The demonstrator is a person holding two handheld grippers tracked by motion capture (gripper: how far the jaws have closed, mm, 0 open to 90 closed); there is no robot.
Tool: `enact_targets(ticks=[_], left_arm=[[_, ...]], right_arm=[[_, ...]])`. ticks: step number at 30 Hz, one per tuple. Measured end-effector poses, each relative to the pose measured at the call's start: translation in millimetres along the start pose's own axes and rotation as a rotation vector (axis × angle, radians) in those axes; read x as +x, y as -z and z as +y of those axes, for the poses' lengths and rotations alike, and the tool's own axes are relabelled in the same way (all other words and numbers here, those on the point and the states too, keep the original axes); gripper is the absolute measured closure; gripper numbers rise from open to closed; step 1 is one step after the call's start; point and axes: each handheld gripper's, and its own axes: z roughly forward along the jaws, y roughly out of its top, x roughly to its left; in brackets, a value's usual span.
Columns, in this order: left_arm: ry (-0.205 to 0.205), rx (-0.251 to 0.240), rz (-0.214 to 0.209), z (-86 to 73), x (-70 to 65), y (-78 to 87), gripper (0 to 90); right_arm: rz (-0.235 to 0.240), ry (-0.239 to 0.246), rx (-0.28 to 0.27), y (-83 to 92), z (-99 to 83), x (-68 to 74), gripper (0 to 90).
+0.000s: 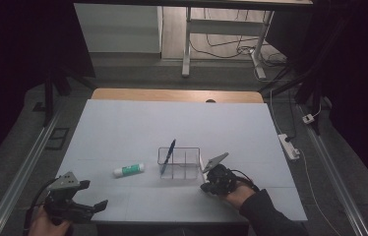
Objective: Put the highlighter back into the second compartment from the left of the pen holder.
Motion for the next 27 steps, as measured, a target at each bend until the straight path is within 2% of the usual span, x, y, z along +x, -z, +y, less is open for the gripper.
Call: enact_targets(ticks=[9,18,23,27], left_arm=[[0.0,0.0,0.0,0.0,0.1,0.0,2.3],[-0.001,0.002,0.001,0.2,0.0,-0.3,2.3],[-0.001,0.003,0.001,0.3,0.0,-0.3,2.3],[-0.001,0.003,0.001,0.4,-0.1,-0.5,2.4]], right_arm=[[-0.011,-0.043,0.009,8.1,-10.2,-11.7,89.5],[-0.032,-0.093,-0.026,24.4,-27.2,-27.8,89.4],[-0.06,-0.117,-0.029,30.8,-34.6,-32.9,88.5],[-0.057,-0.128,-0.047,34.3,-35.2,-33.5,86.8]])
